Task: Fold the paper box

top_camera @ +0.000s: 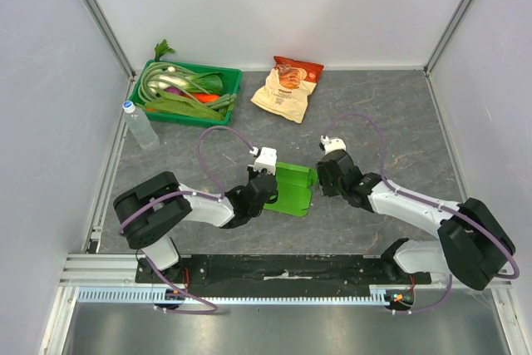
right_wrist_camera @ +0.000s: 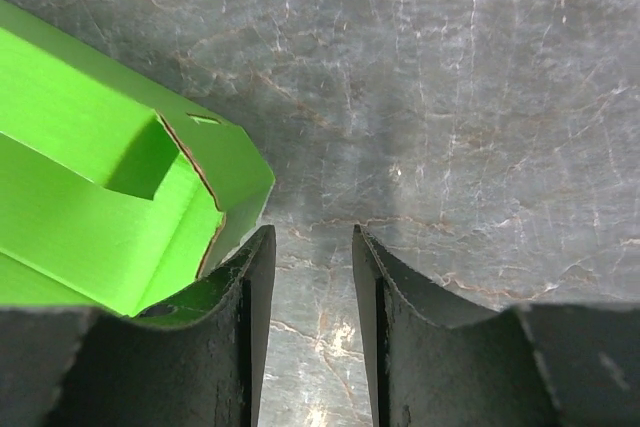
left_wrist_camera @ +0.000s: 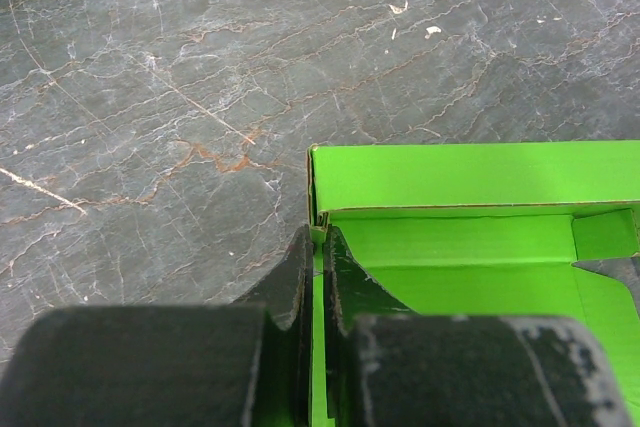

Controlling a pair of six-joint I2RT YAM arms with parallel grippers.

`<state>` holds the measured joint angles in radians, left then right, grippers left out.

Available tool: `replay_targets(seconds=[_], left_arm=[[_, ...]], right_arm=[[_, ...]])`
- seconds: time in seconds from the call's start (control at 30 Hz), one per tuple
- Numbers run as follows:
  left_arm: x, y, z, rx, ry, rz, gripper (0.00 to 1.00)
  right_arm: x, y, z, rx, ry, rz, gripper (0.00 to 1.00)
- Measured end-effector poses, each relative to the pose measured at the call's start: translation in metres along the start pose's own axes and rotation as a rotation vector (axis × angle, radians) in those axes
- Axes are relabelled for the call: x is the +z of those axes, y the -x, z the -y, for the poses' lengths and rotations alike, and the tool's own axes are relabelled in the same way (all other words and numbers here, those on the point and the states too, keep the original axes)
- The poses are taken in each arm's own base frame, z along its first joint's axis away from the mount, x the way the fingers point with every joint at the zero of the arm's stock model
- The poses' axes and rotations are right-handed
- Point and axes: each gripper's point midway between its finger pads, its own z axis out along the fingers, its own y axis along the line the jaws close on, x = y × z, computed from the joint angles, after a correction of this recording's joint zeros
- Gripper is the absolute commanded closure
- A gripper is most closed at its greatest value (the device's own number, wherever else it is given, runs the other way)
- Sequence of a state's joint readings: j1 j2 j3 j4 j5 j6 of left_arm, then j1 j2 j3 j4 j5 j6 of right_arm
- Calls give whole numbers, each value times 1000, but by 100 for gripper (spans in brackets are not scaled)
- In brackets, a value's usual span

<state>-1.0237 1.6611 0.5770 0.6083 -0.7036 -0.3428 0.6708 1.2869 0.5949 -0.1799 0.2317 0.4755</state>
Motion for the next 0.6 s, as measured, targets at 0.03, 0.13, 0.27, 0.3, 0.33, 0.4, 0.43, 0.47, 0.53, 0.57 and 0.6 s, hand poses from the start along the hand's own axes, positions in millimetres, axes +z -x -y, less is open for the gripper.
replay_targets(seconds=[0.03, 0.13, 0.27, 0.3, 0.33, 0.4, 0.43, 0.47, 0.53, 0.57, 0.6], left_arm=[[0, 0, 0, 0, 0, 0, 98], [0, 0, 0, 0, 0, 0, 98], [0, 0, 0, 0, 0, 0, 98], [0, 0, 0, 0, 0, 0, 98], [0, 0, 0, 0, 0, 0, 98], [0, 0, 0, 0, 0, 0, 98], [0, 0, 0, 0, 0, 0, 98], [0, 0, 0, 0, 0, 0, 98], [0, 0, 0, 0, 0, 0, 98], [0, 0, 0, 0, 0, 0, 98], [0, 0, 0, 0, 1, 1, 98]], right_arm=[[-1, 2, 0, -1, -1, 9, 56], [0, 6, 4, -9, -28, 26, 56], [10, 6, 11, -22, -84, 6, 56], [12, 5, 11, -24, -85, 4, 56], [12, 5, 10, -26, -82, 3, 56], [12, 9, 6, -25, -64, 19, 56], [13, 12, 2, -23, -42, 31, 56], [12, 15, -3, -21, -21, 43, 56], [10, 21, -14, -21, 26, 72, 56], [8, 24, -20, -24, 52, 89, 56], [6, 26, -25, -30, 76, 103, 56]])
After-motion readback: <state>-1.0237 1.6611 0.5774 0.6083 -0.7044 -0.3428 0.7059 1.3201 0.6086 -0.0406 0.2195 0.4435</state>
